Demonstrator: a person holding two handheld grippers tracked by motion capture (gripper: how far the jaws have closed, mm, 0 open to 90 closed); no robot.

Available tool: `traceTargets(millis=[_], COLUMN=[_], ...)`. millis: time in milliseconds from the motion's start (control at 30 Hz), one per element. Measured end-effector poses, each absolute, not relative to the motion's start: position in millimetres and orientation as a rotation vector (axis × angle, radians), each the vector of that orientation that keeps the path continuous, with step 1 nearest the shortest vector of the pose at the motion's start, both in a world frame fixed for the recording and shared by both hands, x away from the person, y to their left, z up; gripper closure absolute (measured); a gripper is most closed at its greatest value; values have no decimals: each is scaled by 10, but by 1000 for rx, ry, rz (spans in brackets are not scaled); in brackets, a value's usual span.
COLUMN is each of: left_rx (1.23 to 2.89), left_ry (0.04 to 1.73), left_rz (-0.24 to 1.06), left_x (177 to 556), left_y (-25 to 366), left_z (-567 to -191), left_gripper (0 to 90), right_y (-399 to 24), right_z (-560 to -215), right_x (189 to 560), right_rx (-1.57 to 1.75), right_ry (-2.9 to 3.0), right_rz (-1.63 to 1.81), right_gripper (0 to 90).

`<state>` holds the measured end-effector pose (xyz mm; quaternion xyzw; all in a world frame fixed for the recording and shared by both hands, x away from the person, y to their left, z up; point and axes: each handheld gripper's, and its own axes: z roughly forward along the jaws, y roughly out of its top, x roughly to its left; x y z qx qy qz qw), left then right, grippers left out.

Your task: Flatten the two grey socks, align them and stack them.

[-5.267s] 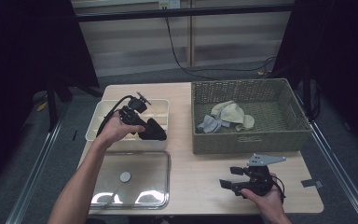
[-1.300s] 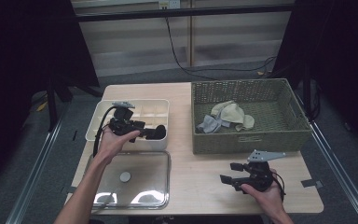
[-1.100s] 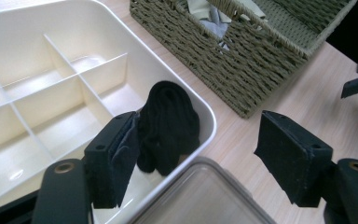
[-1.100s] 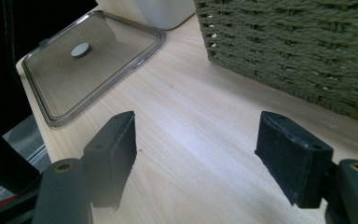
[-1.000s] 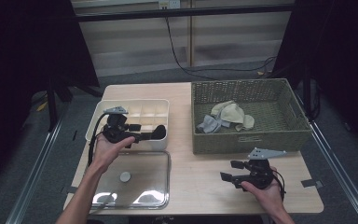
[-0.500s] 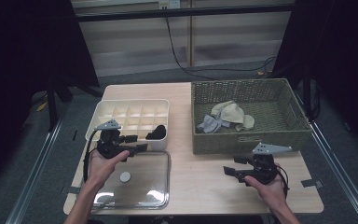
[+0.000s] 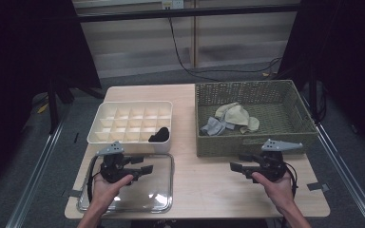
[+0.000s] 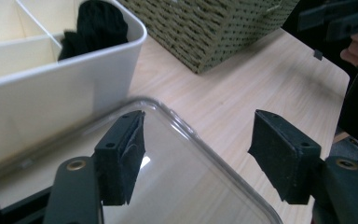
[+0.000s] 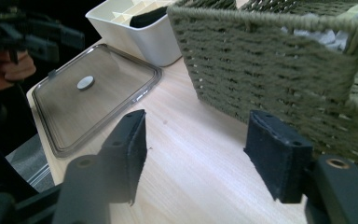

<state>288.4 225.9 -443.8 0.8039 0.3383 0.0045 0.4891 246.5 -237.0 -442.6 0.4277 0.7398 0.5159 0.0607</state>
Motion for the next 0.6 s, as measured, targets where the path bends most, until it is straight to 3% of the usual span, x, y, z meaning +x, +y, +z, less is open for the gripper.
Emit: traceTargets(millis=[400, 600], left_rx=[1970, 1980], left_ry=[838, 818], left_rz=[24, -7], left_x=[2660, 2617], left_y=[2279, 2205], left_z=[-4577, -4619], left_gripper=[358, 361], right_y=[-2440, -2460], right_z=[-4130, -3912], right_x=[2645, 2932], right_rx=[1246, 1222], right_ry=[2193, 2202], right_rz=[1641, 1591], right_gripper=[456, 517])
